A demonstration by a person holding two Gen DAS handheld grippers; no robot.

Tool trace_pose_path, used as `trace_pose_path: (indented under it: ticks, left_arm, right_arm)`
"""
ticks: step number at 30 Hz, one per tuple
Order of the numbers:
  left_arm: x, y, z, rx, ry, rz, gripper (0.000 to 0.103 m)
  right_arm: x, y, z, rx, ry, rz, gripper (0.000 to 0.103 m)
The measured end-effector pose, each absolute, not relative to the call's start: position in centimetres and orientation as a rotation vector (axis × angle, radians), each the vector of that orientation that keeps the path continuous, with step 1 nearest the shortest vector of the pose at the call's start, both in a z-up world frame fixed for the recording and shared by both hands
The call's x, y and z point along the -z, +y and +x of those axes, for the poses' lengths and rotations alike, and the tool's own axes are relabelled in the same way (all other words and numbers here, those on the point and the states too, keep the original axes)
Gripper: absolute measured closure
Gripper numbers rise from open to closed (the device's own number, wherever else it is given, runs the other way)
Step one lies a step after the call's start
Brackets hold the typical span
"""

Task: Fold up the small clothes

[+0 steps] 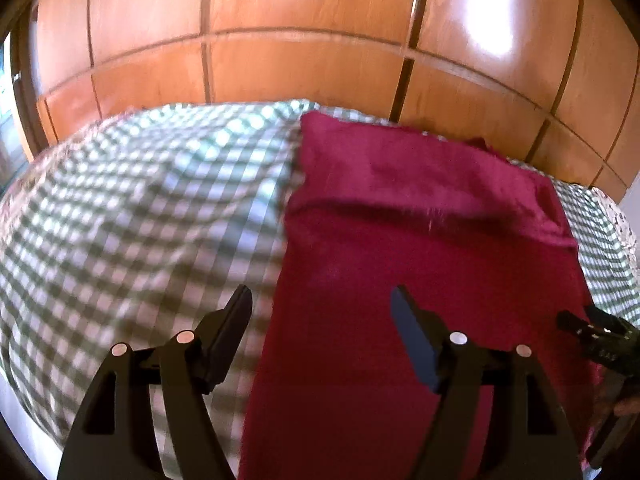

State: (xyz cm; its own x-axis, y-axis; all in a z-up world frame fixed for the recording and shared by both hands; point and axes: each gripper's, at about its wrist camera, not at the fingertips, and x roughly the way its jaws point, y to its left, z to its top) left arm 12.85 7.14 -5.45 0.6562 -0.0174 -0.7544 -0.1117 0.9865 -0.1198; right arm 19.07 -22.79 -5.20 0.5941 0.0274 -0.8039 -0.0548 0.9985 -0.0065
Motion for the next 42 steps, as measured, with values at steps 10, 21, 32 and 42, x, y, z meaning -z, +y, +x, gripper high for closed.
trace_pose_path:
  ticks: [10, 21, 32, 42]
  left_arm:
    - [7.6, 9.3, 5.7, 0.107, 0.959, -0.226, 0.052]
    - [8.3, 9.6, 0.9, 0.207, 1.044, -0.183, 0.091]
    - [3.1, 10.1, 2.8, 0.314, 0.931, -0.254, 0.100]
    - [1.5, 11.7, 14.7, 0.248, 0.888, -0.441, 0.099]
  right_arm:
    - [3.0, -27.3, 13.4, -0.029, 0.951, 0.048, 0.005]
    - [4.8, -29.7, 5.2, -0.104, 1.142, 0.105, 0.063]
    - [0.6, -27.9, 7.6, -0.268, 1.041, 0.207, 0.094]
    - [-0.6, -31.4, 17.6, -0.178, 0.941, 0.331, 0.094]
